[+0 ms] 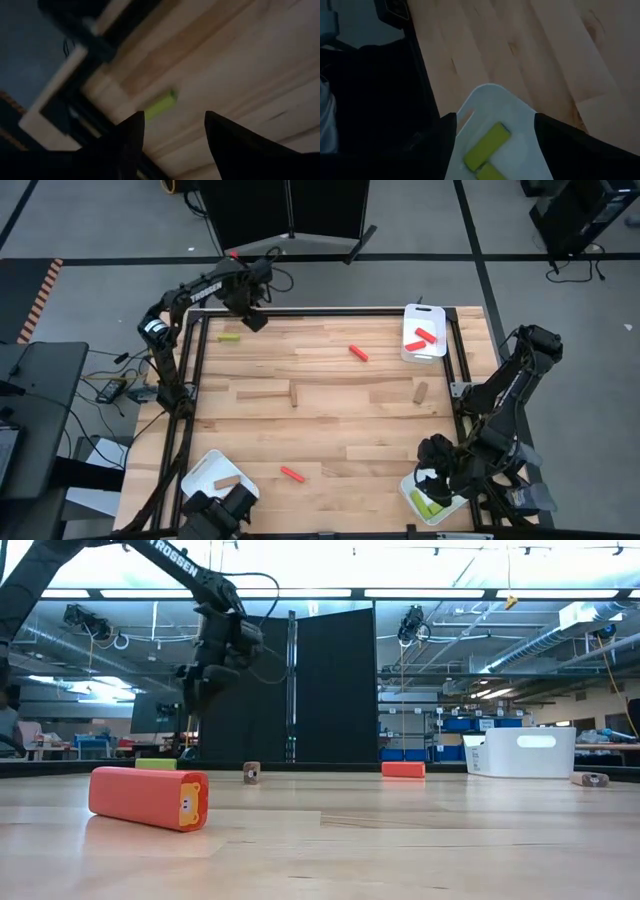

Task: Sort blocks
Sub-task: Put the green block into the bottom right bin

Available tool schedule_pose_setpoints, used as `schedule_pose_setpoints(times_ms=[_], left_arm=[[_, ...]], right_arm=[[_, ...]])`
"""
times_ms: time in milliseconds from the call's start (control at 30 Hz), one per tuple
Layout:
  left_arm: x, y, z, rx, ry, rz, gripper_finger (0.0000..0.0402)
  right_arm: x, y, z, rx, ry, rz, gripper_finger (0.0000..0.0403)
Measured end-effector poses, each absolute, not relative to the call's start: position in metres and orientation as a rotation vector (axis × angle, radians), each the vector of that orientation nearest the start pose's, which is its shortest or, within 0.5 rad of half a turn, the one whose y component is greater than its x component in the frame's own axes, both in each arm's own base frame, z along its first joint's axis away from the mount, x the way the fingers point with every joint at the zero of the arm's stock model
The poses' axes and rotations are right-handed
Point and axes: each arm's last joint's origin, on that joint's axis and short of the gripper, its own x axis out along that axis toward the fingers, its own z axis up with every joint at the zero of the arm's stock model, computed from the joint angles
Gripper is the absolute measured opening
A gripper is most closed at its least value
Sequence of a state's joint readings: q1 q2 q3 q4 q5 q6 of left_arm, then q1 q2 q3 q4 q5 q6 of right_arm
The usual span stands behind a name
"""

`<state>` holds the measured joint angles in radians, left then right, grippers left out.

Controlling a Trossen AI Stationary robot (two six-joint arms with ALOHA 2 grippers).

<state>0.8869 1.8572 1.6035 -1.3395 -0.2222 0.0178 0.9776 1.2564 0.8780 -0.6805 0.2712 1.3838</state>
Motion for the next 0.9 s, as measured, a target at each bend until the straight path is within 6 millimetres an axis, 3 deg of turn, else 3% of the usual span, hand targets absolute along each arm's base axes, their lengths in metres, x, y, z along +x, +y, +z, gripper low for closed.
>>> schedule_pose_setpoints(times_ms=[200, 567, 700, 900], left_arm=[[0.192, 0.275, 0.24, -0.621, 1.651, 0.87, 0.0234], [0.183, 0.279, 0.237, -0.691, 1.636, 0.941, 0.0317], [0.185, 0.271, 0.238, -0.52, 1.791, 0.781, 0.0332], [0.206, 0.251, 0.24, -0.149, 1.959, 0.438, 0.0326]], right_arm=[[0.134, 0.193, 0.237, 0.562, 1.037, -0.043, 0.0277], [0.134, 0.193, 0.237, 0.481, 1.014, -0.012, 0.0277], [0.134, 0.192, 0.237, 0.418, 1.018, 0.012, 0.0277], [0.135, 0.191, 0.236, 0.381, 1.02, 0.016, 0.0277]])
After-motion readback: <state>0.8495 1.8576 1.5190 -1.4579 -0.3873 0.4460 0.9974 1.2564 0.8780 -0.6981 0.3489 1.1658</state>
